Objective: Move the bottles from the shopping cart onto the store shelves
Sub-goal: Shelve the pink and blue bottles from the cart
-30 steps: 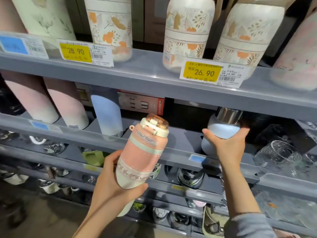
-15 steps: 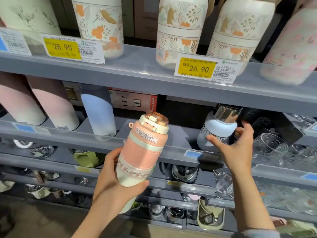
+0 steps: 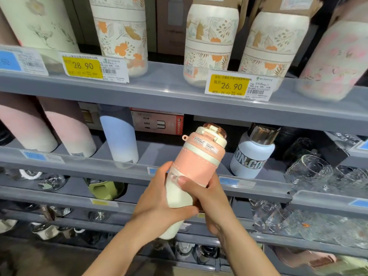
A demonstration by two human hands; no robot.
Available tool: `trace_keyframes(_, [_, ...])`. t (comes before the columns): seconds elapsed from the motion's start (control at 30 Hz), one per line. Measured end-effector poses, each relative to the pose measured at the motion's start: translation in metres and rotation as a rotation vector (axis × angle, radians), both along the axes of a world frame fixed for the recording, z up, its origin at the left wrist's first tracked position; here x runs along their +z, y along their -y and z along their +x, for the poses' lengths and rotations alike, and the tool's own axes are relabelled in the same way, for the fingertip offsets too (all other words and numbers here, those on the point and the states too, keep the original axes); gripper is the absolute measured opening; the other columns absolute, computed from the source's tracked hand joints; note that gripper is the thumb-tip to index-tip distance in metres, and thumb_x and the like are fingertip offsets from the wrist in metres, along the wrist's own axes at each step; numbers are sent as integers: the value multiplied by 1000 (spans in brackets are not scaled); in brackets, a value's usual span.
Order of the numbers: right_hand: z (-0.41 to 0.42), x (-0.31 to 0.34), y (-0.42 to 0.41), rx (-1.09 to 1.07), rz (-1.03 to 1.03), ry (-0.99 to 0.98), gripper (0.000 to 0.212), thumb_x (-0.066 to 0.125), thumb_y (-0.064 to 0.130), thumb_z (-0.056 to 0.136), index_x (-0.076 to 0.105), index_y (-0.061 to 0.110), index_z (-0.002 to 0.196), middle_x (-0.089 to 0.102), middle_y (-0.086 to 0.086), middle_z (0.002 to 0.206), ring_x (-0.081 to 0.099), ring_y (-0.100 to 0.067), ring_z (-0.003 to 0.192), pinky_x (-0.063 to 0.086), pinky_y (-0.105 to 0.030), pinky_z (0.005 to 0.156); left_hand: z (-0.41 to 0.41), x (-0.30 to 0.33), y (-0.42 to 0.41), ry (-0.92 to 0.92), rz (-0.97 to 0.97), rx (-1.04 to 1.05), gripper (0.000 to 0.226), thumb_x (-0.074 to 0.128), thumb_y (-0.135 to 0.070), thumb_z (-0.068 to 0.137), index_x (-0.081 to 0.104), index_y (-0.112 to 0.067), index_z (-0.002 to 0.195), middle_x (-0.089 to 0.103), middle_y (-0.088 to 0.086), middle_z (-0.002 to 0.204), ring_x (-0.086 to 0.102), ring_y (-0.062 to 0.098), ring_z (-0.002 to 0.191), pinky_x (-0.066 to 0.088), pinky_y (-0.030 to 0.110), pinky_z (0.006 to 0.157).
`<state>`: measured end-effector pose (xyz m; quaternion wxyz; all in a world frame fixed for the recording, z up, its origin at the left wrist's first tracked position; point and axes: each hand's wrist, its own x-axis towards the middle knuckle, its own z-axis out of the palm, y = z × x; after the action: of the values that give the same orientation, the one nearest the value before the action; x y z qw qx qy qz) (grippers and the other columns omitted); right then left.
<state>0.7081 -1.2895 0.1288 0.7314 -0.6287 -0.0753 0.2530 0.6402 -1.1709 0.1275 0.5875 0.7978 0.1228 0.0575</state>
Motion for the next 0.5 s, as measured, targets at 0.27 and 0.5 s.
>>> trace_keyframes(0.27, [34,14,-18,-66,99,-19,55,72,28,60,57,22,112,74,2,90,69,-12,73,52,-26,52,0,-27,-53,152,294,225,54,42,-70,86,26,-53,135,43,-32,134,42,-11,122,37,14,92])
trace_keyframes(0.5, [65,18,-27,-221,258,-26,62,75,20,65,50,21,122,68,-1,106,66,-14,90,56,-33,67,11,-97,-78,220,991,182,67,52,-38,91,28,-18,150,31,4,155,25,22,143,26,47,114])
